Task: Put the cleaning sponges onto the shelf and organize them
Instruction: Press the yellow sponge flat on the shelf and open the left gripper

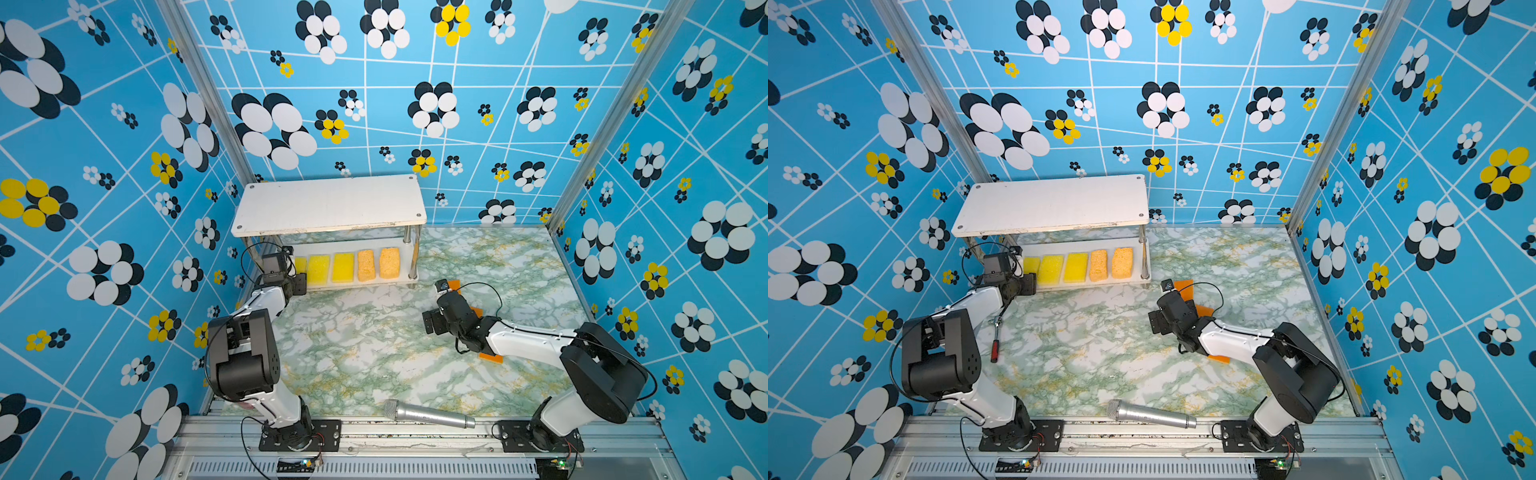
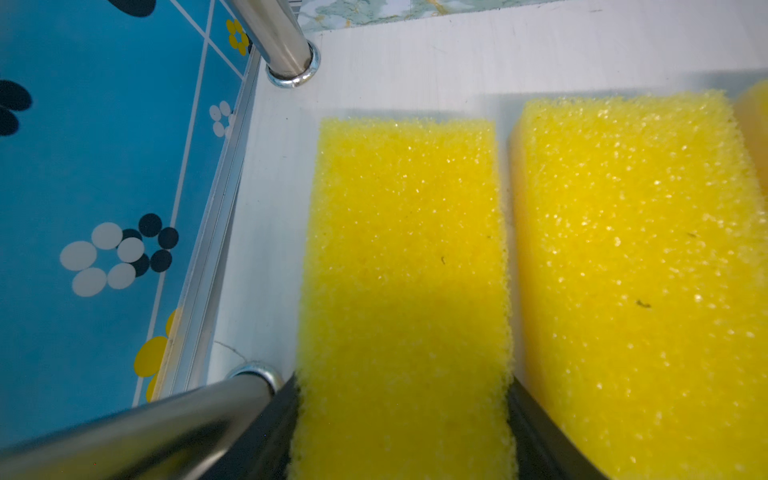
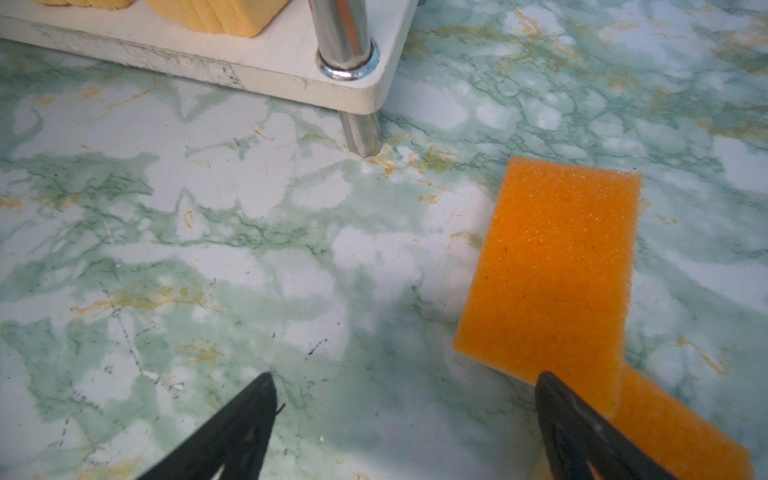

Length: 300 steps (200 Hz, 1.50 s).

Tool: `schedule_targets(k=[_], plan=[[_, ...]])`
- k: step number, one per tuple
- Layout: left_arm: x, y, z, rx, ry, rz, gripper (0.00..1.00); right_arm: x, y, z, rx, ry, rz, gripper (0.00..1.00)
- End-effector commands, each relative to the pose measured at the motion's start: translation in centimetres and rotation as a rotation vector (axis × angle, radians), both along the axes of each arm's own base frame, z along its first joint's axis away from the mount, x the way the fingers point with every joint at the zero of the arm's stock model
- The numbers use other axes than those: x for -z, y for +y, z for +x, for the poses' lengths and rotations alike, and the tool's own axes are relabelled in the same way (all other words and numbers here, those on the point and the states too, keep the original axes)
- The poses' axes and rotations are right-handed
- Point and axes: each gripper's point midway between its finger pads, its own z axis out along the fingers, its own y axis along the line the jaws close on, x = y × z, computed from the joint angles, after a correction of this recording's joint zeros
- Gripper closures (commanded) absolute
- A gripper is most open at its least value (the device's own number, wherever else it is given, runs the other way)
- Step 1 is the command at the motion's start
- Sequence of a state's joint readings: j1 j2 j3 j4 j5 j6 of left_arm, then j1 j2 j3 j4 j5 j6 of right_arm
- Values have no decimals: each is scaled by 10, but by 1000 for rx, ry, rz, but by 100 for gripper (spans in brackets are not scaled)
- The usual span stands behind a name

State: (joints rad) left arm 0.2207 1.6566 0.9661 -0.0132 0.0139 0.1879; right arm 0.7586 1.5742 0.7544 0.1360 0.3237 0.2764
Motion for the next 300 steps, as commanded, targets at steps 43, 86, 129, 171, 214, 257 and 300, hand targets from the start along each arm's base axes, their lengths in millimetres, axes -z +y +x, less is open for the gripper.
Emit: schedule_targets(k=[43,86,129,171,214,257,300], plan=[[4,5,2,-12,41,42,33,-5,0,5,5,-3,-14,1],[5,4,2,-7,46,44,28,-7,0,5,4,-6,-11,1],[11,3,2,-7,87,45,28,-7,0,5,5,-6,-9,1],[12,2,2,-5,98,54,30,-7,-1,5,7,-5,-9,1],[12,2,1,-11,103,54,33,-6,-1,4,6,-6,-9,1],[11,1,0,-12,108,34,32,-5,-1,4,8,-5,-8,1],[11,-1,0,-14,120,21,32,-5,-1,3,9,-6,-8,1]])
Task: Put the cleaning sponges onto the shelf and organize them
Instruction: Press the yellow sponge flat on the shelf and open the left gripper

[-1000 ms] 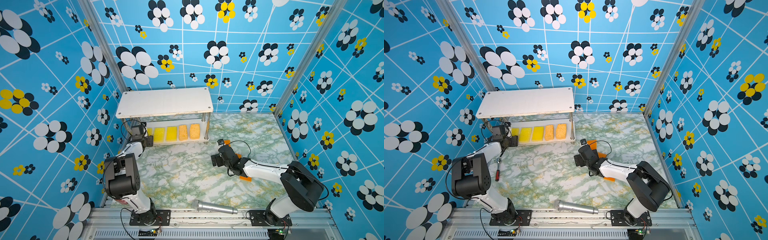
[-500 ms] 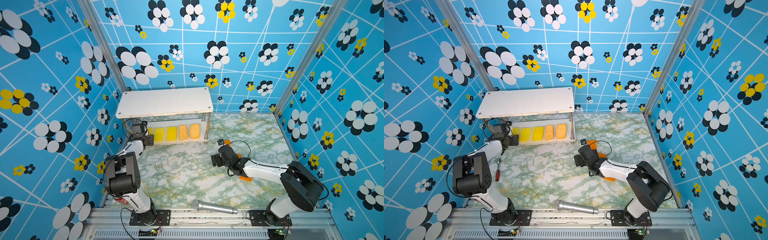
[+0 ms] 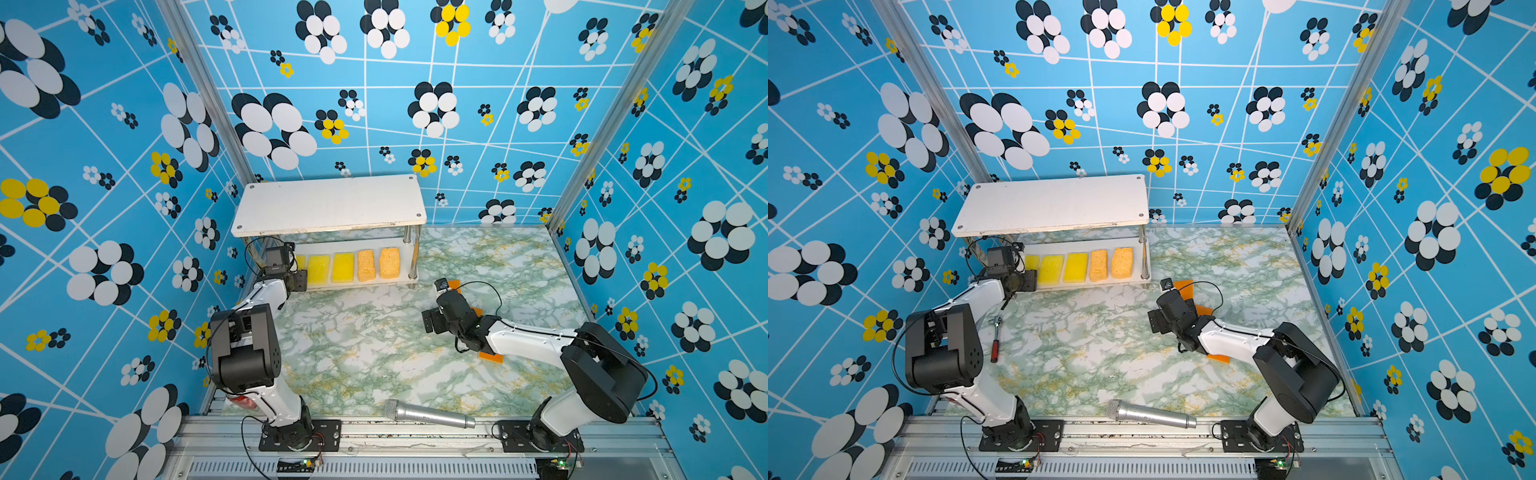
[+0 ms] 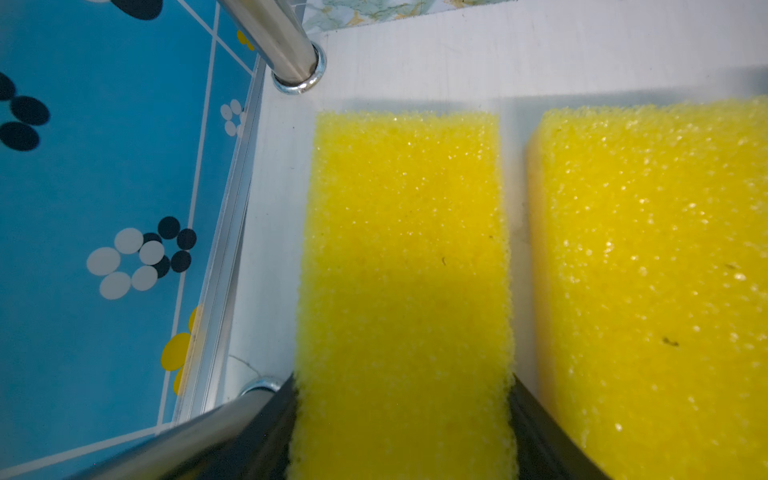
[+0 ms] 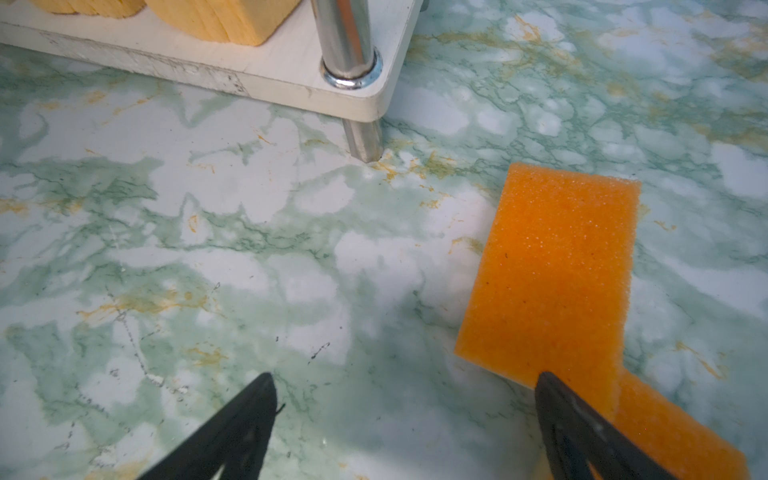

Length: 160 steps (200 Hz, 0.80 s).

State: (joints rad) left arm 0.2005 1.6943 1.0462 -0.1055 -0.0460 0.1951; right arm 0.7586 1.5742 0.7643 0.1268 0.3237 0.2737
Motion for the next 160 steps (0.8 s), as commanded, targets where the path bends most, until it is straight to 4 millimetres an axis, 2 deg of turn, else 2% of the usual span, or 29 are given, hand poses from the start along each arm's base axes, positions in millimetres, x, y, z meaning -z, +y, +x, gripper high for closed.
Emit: schedule_targets(k=[1,160], plan=[[11,-4,-5,1,61,-16,32,-3,-2,2,11,-5,-6,1],[11,-8,-5,-18,84,-65,27,-2,-4,1,15,-7,0,1]])
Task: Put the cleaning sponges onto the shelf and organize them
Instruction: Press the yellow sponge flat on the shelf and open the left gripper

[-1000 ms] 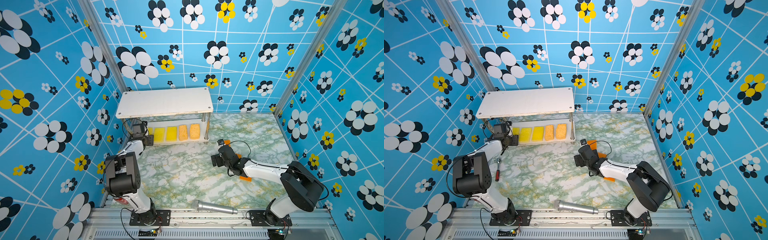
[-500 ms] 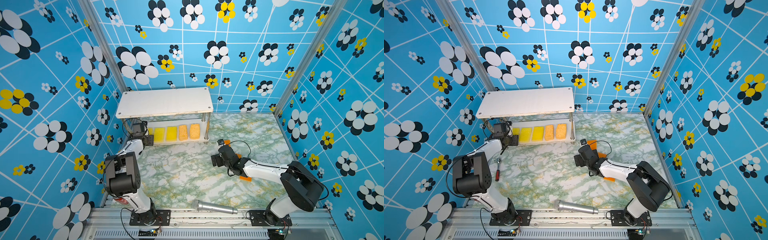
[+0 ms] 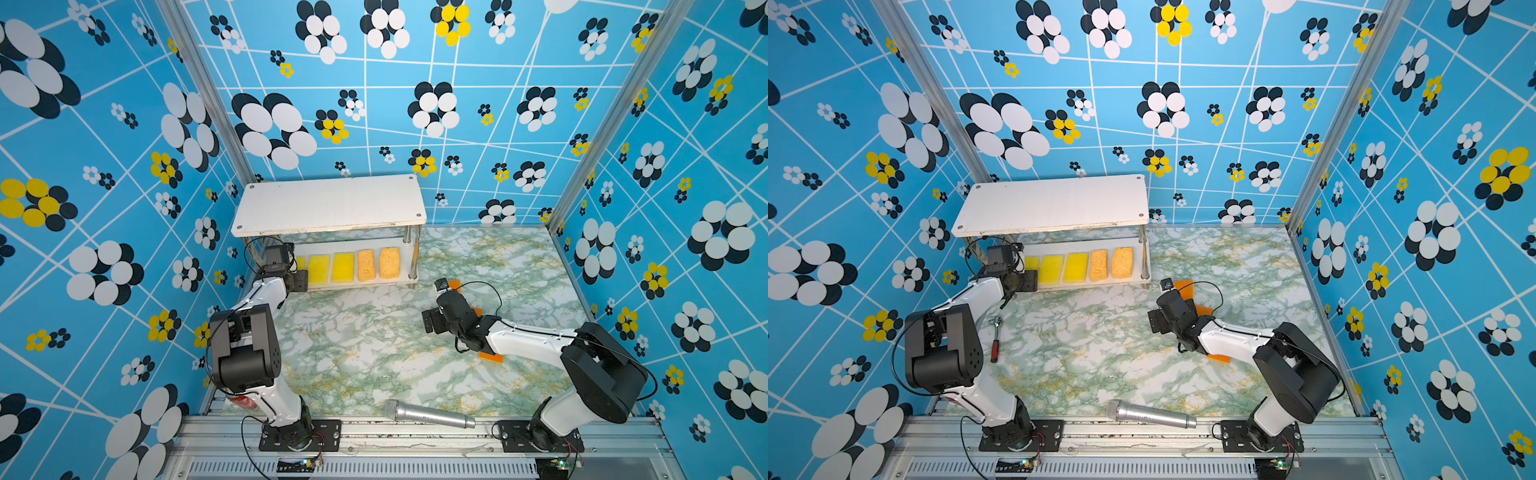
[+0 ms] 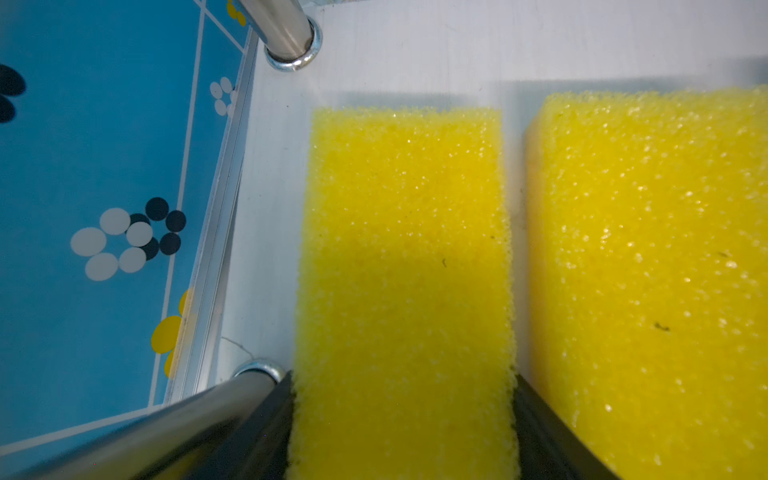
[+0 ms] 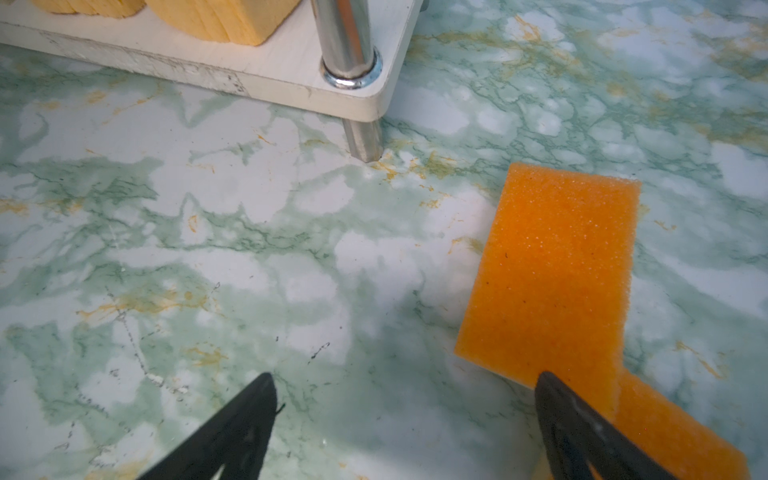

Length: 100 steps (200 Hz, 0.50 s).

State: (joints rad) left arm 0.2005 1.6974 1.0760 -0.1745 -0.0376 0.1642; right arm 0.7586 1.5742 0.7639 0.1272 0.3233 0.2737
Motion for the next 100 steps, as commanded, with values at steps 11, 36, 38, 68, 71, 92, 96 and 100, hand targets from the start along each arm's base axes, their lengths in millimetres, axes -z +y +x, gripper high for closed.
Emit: schedule_targets(k=[11,36,38,68,71,92,96,100], plan=[[11,-5,-1,-1,49,-30,26,-2,-4,2,16,-9,1,1],[10,-6,-2,0,48,-32,26,-2,-4,1,16,-8,3,1],[10,-6,-2,1,46,-33,25,-2,-4,1,16,-7,2,1],[10,-7,-2,2,44,-38,24,-1,-4,1,15,-6,2,1],[9,-7,-2,2,43,-37,24,-1,-4,1,16,-5,1,1],[9,-8,-3,4,43,-43,21,-3,-4,2,17,-9,3,1],[10,-8,-3,3,44,-43,20,-3,-4,1,16,-9,3,1],[9,-7,-3,0,43,-42,20,-3,-4,2,17,-9,3,1]])
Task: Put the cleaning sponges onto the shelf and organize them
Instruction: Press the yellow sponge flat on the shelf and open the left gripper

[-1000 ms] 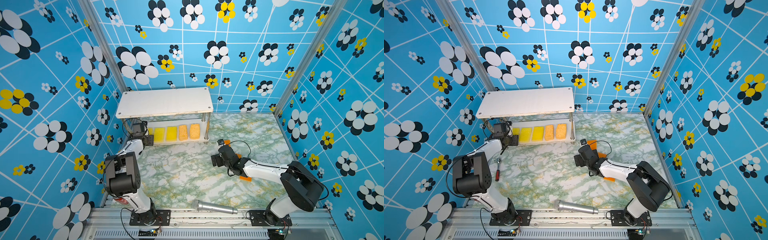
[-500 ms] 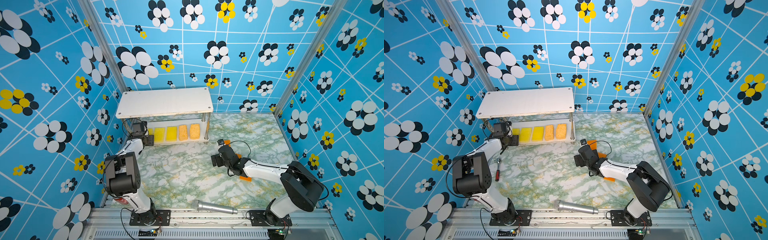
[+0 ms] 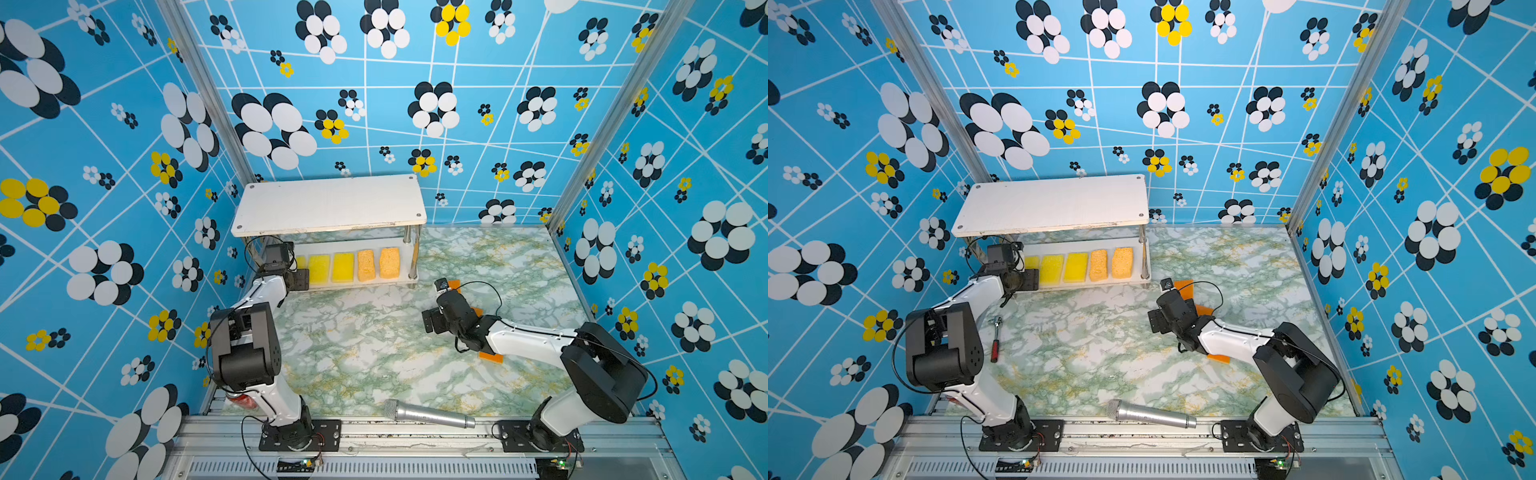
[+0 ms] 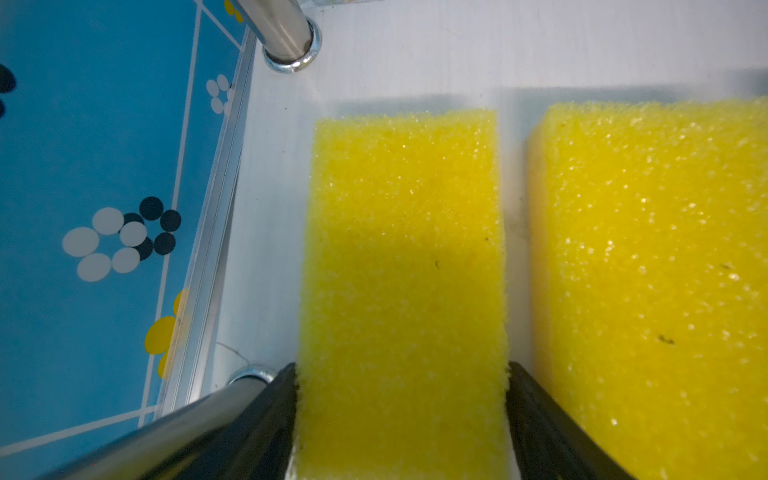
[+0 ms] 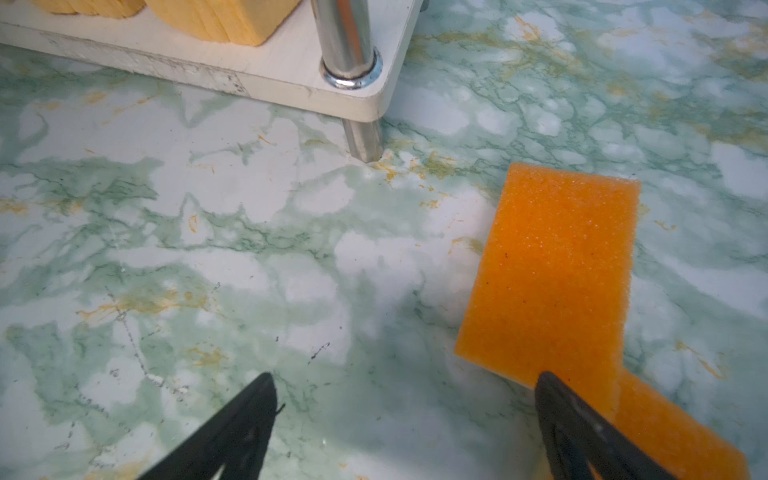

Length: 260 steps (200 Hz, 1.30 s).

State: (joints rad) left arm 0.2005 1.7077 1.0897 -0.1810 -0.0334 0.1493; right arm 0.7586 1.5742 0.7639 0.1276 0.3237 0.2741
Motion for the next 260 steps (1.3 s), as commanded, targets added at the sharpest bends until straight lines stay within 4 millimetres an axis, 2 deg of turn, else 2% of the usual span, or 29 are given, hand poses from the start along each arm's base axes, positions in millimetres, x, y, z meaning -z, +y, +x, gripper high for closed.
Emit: schedule_targets(k=[1,260], plan=[[9,-7,-6,8,42,-29,20,-3,-4,2,16,-9,3,1],[2,-11,-9,2,2,-51,21,-1,0,3,7,-1,6,1]])
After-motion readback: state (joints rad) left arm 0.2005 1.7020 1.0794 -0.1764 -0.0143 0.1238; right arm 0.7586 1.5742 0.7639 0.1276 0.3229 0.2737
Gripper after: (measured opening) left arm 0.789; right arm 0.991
